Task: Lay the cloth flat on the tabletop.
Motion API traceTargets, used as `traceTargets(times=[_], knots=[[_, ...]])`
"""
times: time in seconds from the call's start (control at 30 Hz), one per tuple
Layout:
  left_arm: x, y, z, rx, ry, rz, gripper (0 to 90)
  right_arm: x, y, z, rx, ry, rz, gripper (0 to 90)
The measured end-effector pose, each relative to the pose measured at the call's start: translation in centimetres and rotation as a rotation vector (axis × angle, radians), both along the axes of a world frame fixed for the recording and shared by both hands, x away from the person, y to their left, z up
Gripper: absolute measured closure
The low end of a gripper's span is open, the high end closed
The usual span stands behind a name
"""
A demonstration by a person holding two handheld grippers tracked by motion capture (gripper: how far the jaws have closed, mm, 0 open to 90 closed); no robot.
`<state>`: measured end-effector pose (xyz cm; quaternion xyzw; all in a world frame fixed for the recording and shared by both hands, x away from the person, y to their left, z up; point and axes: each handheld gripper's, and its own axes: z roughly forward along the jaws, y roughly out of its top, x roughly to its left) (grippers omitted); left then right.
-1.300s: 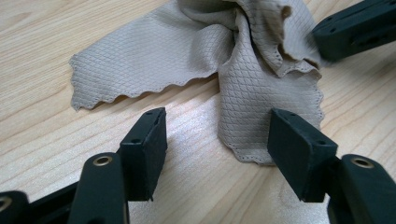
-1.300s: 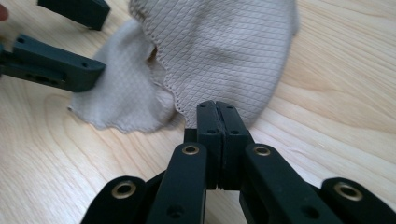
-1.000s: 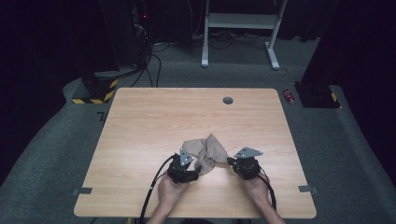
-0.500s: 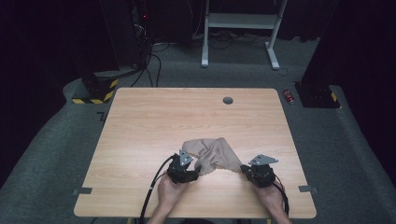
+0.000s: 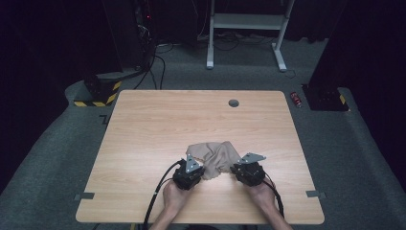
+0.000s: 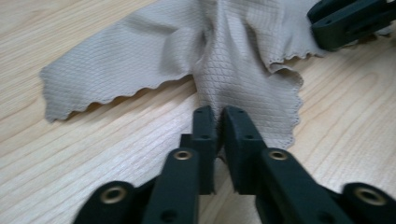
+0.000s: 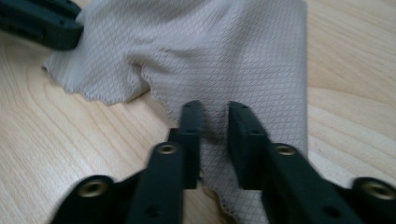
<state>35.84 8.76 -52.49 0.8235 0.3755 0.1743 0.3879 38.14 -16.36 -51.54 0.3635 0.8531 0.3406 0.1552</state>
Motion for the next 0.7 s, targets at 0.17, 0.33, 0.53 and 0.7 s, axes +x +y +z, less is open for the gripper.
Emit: traceTargets(times=[0.17, 0.33, 0.53, 0.7], knots=[[0.1, 0.0, 0.3, 0.025, 0.015, -0.025, 88.9, -0.2, -0.2, 0.1, -0.024, -0.006, 0.025, 89.2], [-0.3, 0.9, 0.8, 0.024, 0.017, -0.025, 89.1, -1.0, -0.9, 0.5, -0.026, -0.001, 0.035, 89.6], [-1.0, 2.5, 1.5, 0.042, 0.038, -0.030, 89.0, -2.5, -1.3, 1.2, -0.008, -0.012, 0.061, 89.5], [-1.1, 3.2, 1.5, 0.025, 0.074, -0.024, 79.0, -3.0, -0.9, 1.3, 0.016, -0.002, 0.105, 81.6]])
